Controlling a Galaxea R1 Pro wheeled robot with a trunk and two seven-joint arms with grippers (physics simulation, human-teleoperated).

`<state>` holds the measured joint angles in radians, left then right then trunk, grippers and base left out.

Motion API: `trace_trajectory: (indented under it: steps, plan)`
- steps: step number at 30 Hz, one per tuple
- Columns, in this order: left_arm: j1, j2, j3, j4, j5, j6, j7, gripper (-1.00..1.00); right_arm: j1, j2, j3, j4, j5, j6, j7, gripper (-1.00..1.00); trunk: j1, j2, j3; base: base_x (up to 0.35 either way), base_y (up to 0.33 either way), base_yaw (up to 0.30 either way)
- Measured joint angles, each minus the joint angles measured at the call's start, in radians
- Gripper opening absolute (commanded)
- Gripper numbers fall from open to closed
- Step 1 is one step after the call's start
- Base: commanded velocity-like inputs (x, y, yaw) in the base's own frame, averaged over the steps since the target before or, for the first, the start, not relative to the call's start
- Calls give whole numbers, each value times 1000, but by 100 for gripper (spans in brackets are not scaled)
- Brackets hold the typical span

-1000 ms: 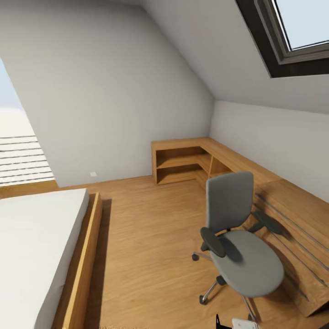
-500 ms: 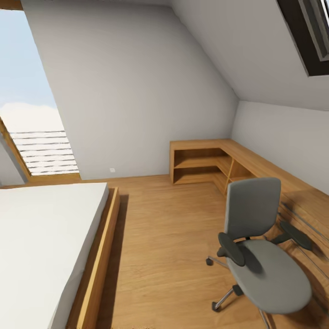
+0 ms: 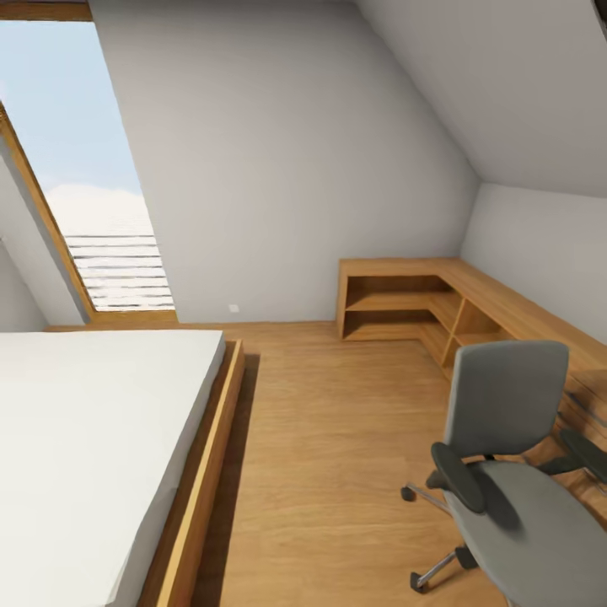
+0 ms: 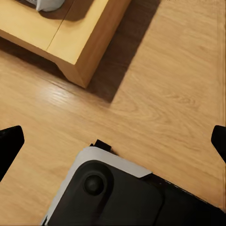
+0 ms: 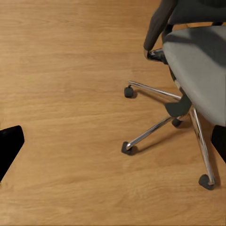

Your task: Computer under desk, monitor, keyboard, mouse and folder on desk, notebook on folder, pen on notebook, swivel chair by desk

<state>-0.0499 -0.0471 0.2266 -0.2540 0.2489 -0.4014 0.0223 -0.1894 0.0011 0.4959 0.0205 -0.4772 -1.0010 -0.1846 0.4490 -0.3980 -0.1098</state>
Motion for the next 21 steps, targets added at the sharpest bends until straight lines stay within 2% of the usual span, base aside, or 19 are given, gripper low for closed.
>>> trace_trajectory:
  steps: [5, 14, 21]
  plan:
    - [0, 1, -3, 4, -1, 1, -31, 100, 0, -1, 0, -1, 0, 17, 2, 100, 0, 0, -1, 310, 0, 16]
    - [0, 1, -3, 5, -1, 1, -37, 100, 0, -1, 1, -1, 3, 87, 1, 100, 0, 0, -1, 331, 0, 3]
    - [0, 1, -4, 5, -1, 0, -37, 100, 0, -3, 3, -2, 4, 107, 1, 100, 0, 0, -1, 335, 0, 0]
